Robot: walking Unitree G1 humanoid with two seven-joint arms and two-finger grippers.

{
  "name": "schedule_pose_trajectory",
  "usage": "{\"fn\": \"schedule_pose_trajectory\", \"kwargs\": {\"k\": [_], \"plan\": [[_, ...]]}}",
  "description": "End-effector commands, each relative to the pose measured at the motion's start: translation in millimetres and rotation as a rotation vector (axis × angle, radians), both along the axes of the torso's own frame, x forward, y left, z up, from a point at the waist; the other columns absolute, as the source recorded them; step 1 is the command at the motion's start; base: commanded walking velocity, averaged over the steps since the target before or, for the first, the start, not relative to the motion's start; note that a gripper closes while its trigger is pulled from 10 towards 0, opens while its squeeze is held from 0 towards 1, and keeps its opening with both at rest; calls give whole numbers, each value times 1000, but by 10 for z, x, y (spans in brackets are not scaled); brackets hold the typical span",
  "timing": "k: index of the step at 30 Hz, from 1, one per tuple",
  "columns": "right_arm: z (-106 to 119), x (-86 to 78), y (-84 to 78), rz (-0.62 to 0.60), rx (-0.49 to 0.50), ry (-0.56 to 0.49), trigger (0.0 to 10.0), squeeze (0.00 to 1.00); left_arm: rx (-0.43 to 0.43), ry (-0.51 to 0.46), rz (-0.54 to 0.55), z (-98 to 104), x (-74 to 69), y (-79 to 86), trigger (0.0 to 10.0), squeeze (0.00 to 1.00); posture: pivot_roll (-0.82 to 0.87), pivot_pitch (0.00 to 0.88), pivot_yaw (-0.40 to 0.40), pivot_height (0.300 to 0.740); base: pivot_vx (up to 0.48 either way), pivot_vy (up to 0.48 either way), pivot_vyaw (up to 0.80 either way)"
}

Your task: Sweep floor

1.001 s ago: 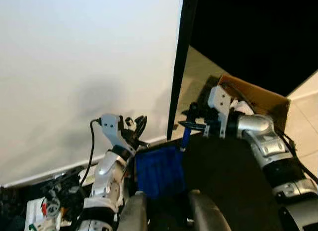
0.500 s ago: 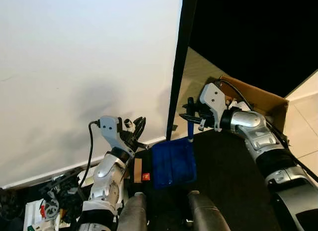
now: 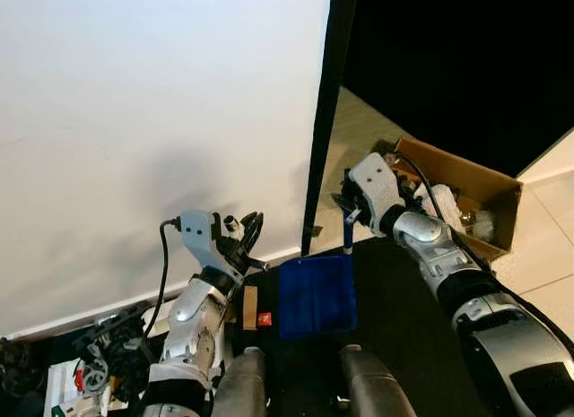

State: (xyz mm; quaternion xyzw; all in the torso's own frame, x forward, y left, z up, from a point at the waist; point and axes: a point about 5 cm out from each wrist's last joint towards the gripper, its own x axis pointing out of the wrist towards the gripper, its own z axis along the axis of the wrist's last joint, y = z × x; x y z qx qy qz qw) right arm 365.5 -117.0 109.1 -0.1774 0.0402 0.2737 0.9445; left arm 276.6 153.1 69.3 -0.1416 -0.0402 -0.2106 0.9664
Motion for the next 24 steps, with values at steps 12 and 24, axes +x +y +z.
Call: {"fn": "schedule_pose_trajectory", "kwargs": {"k": [12,24], "plan": [[85,177,-281,-518,69,-16,10000,0,-19,69,12,-145,-93,-37,10000,0,37,157,-22,740,0,0,0],[20,159,-72,-514,317,112,10000,0,-20,73,15,-149,-102,-40,10000,0,35,166,-27,740,0,0,0]]}}
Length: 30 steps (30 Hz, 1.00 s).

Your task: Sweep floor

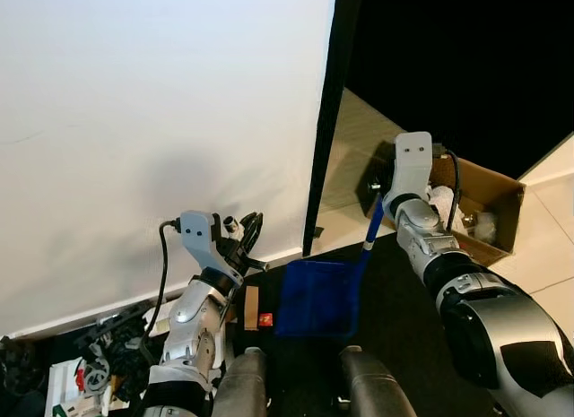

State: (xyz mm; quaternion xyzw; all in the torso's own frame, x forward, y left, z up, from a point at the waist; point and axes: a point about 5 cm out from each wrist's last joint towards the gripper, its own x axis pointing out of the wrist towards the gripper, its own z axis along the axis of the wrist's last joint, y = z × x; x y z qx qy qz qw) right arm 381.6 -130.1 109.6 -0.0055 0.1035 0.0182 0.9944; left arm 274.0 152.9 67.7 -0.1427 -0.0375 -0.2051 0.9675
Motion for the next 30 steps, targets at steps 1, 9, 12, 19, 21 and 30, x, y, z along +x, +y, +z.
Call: {"fn": "schedule_pose_trajectory", "kwargs": {"k": [1,9,12,19,21,30], "plan": [[72,-8,153,158,-2,-84,10000,0,-20,66,7,-135,-84,-41,10000,0,32,168,-28,740,0,0,0],[84,-127,204,494,-132,-178,10000,0,-21,71,5,-148,-95,-41,10000,0,17,172,-25,740,0,0,0],[98,-135,125,516,-136,-184,10000,0,-21,72,1,-147,-84,-53,10000,0,14,172,-24,740,0,0,0],[100,-100,19,445,-208,-185,10000,0,-21,65,-4,-118,-49,-56,10000,0,20,169,-17,740,0,0,0],[88,-105,7,434,-231,-187,10000,0,-20,61,0,-108,-50,-43,10000,0,26,168,-17,740,0,0,0],[15,-133,-2,354,-161,-183,10000,0,-14,55,16,-92,-70,25,10000,0,37,165,-13,740,0,0,0]]}}
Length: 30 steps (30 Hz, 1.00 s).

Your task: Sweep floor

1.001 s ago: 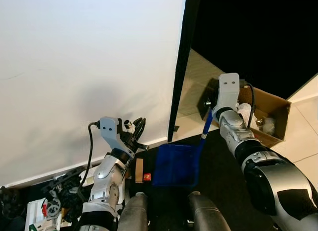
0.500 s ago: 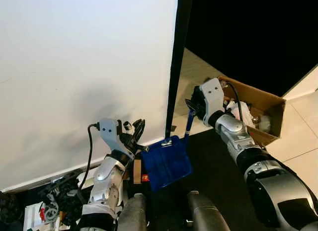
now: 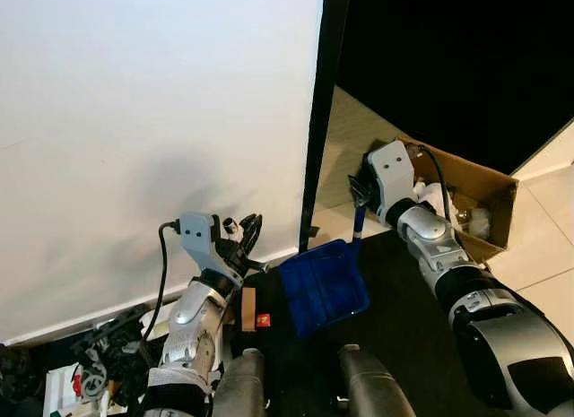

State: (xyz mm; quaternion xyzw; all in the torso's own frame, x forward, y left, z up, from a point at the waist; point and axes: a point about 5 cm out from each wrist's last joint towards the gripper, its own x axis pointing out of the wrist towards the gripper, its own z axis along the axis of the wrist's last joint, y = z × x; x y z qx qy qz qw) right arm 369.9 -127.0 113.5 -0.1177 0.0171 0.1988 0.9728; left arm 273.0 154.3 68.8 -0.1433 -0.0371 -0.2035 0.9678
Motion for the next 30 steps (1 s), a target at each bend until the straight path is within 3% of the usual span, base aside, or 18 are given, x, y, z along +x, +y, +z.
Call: {"fn": "schedule_pose_trajectory", "kwargs": {"k": [1,3,7,11,20,23,26,30], "plan": [[-34,-22,-40,-54,70,-10,10000,0,-12,53,13,-101,-60,17,10000,0,42,164,-10,740,0,0,0],[-46,-31,-50,-86,130,-11,10000,0,-10,50,16,-93,-62,27,10000,0,42,164,-10,740,0,0,0],[-70,-53,-45,-84,149,-17,10000,0,17,46,54,-79,-60,92,10000,0,42,164,-10,740,0,0,0],[-248,-166,16,-18,113,25,10000,0,137,4,178,43,-68,445,10000,0,53,164,9,740,0,0,0],[-382,-244,5,-1,60,60,10000,0,213,-24,266,166,-165,712,10000,0,73,162,12,740,0,0,0],[-435,-280,12,2,27,63,10000,0,295,10,329,107,-249,962,10000,0,80,163,5,740,0,0,0],[-446,-288,15,4,23,65,10000,0,309,15,337,100,-261,1012,10000,0,80,163,5,740,0,0,0],[-512,-332,21,18,4,85,10000,0,309,3,345,223,-281,1214,10000,0,82,171,7,740,0,0,0]]}}
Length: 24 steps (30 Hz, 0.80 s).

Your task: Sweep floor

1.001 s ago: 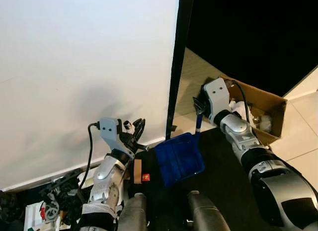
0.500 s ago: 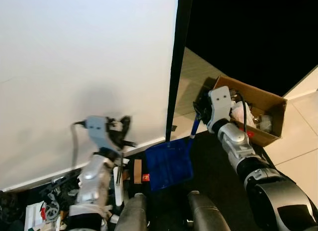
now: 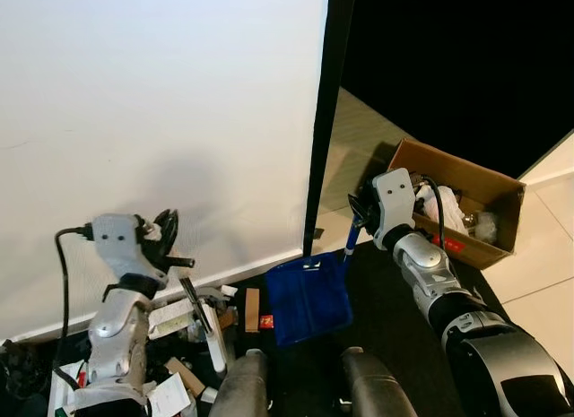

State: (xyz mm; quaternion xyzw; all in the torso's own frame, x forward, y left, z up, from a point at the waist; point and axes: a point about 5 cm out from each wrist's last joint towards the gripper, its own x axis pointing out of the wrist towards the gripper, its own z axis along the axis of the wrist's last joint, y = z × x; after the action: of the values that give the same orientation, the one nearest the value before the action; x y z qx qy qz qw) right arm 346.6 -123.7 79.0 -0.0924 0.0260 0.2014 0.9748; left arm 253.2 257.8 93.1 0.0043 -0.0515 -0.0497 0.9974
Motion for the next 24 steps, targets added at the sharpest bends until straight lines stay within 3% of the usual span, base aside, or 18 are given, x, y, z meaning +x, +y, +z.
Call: {"fn": "schedule_pose_trajectory", "kwargs": {"k": [1,8,14,15,16,17,20,24], "plan": [[-184,-109,-15,19,-42,64,10000,0,16,38,19,38,-82,210,10000,0,84,173,7,740,0,0,0],[-227,-141,-27,7,-29,75,10000,0,-60,-19,38,257,-36,353,10000,0,94,182,9,740,0,0,0],[-223,-142,-16,-6,-15,66,10000,0,-8,108,-36,-71,-49,209,10000,0,90,183,10,740,0,0,0],[-219,-142,-22,-20,-12,58,10000,0,-20,184,-71,-310,-86,40,10000,0,78,184,15,740,0,0,0],[-219,-142,-22,-20,-12,58,10000,0,-20,184,-71,-310,-86,40,10000,0,78,184,15,740,0,0,0],[-222,-146,-33,-31,-12,52,10000,0,-41,230,-84,-458,-111,-81,10000,0,77,184,15,740,0,0,0],[-227,-151,-45,-39,-11,51,10000,0,-64,246,-86,-509,-114,-136,10000,0,78,185,16,740,0,0,0],[-262,-166,-87,-89,11,67,10000,0,-185,247,-187,-577,-114,-568,10000,0,73,184,23,740,0,0,0]]}}
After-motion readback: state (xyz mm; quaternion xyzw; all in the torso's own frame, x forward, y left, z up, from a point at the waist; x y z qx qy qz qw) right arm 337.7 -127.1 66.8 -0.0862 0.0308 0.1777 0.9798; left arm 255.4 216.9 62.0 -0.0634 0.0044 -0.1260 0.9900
